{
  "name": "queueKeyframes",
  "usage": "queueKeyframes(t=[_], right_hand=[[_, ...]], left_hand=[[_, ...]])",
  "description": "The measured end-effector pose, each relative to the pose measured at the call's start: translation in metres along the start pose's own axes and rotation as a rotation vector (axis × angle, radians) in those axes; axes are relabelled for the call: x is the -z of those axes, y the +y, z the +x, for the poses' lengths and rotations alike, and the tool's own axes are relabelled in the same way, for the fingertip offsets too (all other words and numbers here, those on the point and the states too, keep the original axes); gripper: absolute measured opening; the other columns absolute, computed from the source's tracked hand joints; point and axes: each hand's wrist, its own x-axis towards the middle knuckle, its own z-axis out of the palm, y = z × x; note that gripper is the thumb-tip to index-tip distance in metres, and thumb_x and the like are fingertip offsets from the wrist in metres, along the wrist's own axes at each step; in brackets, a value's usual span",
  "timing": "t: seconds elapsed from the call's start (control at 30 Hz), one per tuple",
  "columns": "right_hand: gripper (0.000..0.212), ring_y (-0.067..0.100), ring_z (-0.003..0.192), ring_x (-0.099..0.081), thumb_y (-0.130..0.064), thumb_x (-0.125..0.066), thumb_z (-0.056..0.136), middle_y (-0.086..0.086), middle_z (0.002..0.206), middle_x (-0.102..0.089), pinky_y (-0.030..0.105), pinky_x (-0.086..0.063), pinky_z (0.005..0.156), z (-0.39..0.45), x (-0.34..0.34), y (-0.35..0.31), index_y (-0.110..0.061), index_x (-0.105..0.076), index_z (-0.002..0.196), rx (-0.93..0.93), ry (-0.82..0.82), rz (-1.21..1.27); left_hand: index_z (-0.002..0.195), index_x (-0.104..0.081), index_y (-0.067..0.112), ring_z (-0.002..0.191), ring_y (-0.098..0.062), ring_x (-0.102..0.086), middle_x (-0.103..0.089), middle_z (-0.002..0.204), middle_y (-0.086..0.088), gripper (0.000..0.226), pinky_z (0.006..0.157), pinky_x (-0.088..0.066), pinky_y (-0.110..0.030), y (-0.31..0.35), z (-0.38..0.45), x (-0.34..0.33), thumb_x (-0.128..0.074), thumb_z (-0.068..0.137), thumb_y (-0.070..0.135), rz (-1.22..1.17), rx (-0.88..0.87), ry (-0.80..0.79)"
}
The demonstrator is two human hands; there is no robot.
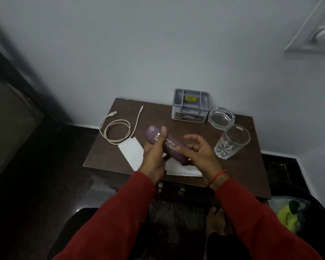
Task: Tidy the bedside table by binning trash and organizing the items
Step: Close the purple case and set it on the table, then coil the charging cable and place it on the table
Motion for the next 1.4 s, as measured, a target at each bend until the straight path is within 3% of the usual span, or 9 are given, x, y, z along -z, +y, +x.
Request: queueKeyframes(t=[0.1,0.2,0.4,0.53,0.8,0.93,1.1,1.2,1.4], right_hand=[[0.035,0.021,0.086,-0.065,-0.003,-0.069,0.086,0.007,0.107,-0.063,0.034,-0.059,0.061,0.008,0.007,-0.002,-0.011,-0.054,0.116,-0.003,0.175,0.305],[0.037,0.025,0.099,-0.062,0.001,-0.063,0.089,0.013,0.119,-0.060,0.031,-0.061,0.066,0.020,0.011,0.004,-0.006,-0.052,0.123,-0.024,0.247,0.524],[0.048,0.017,0.086,-0.064,-0.008,-0.070,0.087,0.013,0.115,-0.062,0.028,-0.054,0.065,0.054,0.012,0.010,-0.004,-0.050,0.131,-0.075,0.477,0.482],[0.041,0.011,0.075,-0.061,-0.014,-0.068,0.090,0.007,0.102,-0.062,0.027,-0.055,0.063,0.080,0.007,0.011,-0.003,-0.052,0.126,-0.088,0.586,0.394],[0.030,0.015,0.059,-0.062,-0.020,-0.068,0.088,0.005,0.085,-0.064,0.038,-0.060,0.067,0.109,0.004,0.017,-0.012,-0.060,0.115,-0.093,0.722,0.143],[0.035,0.030,0.090,-0.070,-0.037,-0.072,0.068,0.007,0.104,-0.068,0.048,-0.059,0.082,0.157,0.027,0.061,-0.031,-0.055,0.099,-0.077,0.804,-0.098],[0.044,0.028,0.111,-0.057,-0.025,-0.073,0.081,0.013,0.126,-0.053,0.039,-0.046,0.102,0.106,-0.001,0.012,-0.014,-0.058,0.121,-0.087,0.833,-0.214],[0.044,0.032,0.127,-0.047,-0.023,-0.070,0.084,0.017,0.136,-0.046,0.040,-0.036,0.111,0.093,-0.004,0.005,-0.015,-0.056,0.125,-0.082,0.815,-0.287],[0.044,0.032,0.130,-0.040,-0.021,-0.061,0.086,0.010,0.142,-0.043,0.044,-0.034,0.110,0.062,-0.019,0.001,-0.026,-0.053,0.129,0.075,0.715,-0.550]], left_hand=[[0.134,-0.057,0.020,0.103,-0.021,-0.069,-0.070,0.121,-0.005,0.047,0.078,-0.055,-0.036,0.004,-0.001,0.000,-0.047,0.104,0.054,0.075,0.008,0.027],[0.131,-0.062,0.018,0.091,-0.020,-0.066,-0.067,0.120,-0.006,0.043,0.073,-0.055,-0.034,0.004,-0.003,-0.002,-0.042,0.108,0.048,0.101,0.058,0.007],[0.137,-0.047,0.031,0.099,-0.016,-0.066,-0.054,0.115,0.009,0.039,0.076,-0.055,-0.036,0.013,-0.004,-0.001,-0.042,0.106,0.054,0.151,0.053,0.096],[0.129,-0.054,0.035,0.094,-0.014,-0.066,-0.053,0.101,0.012,0.032,0.071,-0.050,-0.032,0.021,-0.003,0.001,-0.041,0.106,0.053,0.107,0.043,0.164],[0.121,-0.062,0.035,0.086,-0.011,-0.064,-0.058,0.112,0.010,0.032,0.068,-0.046,-0.030,0.027,-0.010,-0.003,-0.039,0.106,0.052,0.105,0.075,0.134],[0.122,-0.062,0.035,0.090,-0.013,-0.066,-0.057,0.112,0.010,0.032,0.070,-0.047,-0.031,0.029,-0.012,-0.003,-0.040,0.106,0.053,0.106,0.086,0.117],[0.119,-0.063,0.034,0.089,-0.013,-0.065,-0.060,0.118,0.009,0.033,0.070,-0.046,-0.031,0.028,-0.011,-0.003,-0.040,0.106,0.053,0.104,0.081,0.108],[0.120,-0.064,0.034,0.088,-0.013,-0.065,-0.061,0.122,0.008,0.033,0.068,-0.046,-0.030,0.029,-0.012,-0.004,-0.041,0.106,0.053,0.102,0.080,0.108],[0.116,-0.065,0.032,0.086,-0.013,-0.065,-0.063,0.117,0.010,0.027,0.067,-0.046,-0.031,0.031,-0.016,-0.005,-0.044,0.106,0.047,0.087,0.083,0.105]])
